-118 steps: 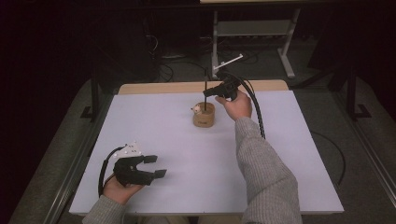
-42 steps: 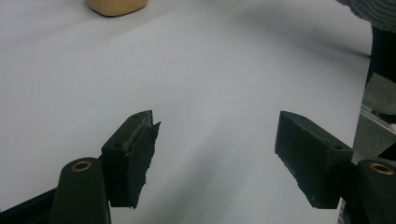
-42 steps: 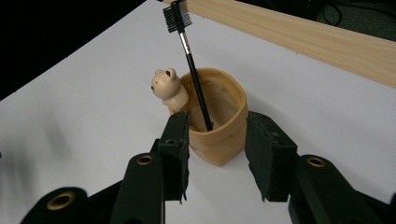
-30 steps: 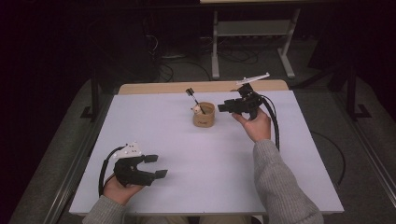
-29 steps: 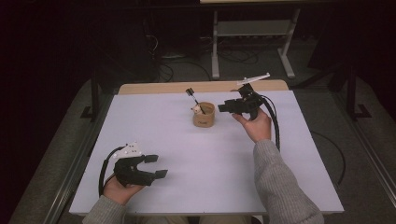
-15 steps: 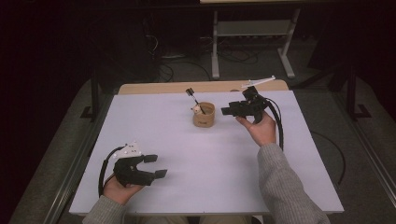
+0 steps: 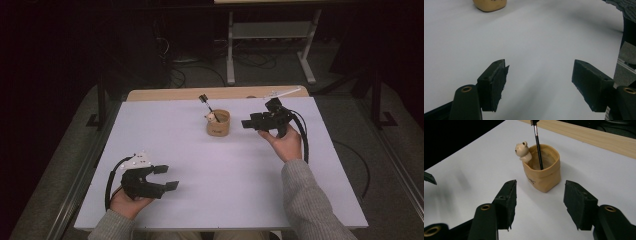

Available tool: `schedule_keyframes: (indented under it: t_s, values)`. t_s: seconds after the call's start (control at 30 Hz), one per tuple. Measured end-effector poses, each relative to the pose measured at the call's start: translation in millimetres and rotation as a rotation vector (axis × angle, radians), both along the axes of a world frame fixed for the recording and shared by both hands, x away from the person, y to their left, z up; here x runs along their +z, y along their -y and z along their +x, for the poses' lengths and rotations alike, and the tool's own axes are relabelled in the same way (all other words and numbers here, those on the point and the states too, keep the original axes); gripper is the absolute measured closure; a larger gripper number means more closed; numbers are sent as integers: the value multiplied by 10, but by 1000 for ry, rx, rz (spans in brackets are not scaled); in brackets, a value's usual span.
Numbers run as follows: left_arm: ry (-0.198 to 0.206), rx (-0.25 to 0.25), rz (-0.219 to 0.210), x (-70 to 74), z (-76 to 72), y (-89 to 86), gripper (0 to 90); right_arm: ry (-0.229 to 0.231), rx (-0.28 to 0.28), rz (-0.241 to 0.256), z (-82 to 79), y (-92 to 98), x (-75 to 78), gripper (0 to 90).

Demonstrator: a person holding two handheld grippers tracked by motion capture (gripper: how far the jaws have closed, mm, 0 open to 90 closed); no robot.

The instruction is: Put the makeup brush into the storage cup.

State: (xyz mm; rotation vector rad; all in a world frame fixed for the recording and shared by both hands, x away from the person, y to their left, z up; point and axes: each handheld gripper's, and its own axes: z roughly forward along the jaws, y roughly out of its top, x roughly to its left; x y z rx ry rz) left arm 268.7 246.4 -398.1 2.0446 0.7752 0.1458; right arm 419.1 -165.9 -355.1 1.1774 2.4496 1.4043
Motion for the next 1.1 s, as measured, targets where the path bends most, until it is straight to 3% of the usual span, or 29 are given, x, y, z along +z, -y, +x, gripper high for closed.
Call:
schedule_keyframes:
  t_s: [0.37,0.57,1.1]
  values:
    - [3,1,4,-11,-1,7,269,35,18,-10,-137,71,-9,373]
    - [10,7,3,0,2,-13,269,29,32,-24,-203,103,-33,372]
    - [12,5,13,-4,5,-19,266,44,28,-1,-375,226,-64,354]
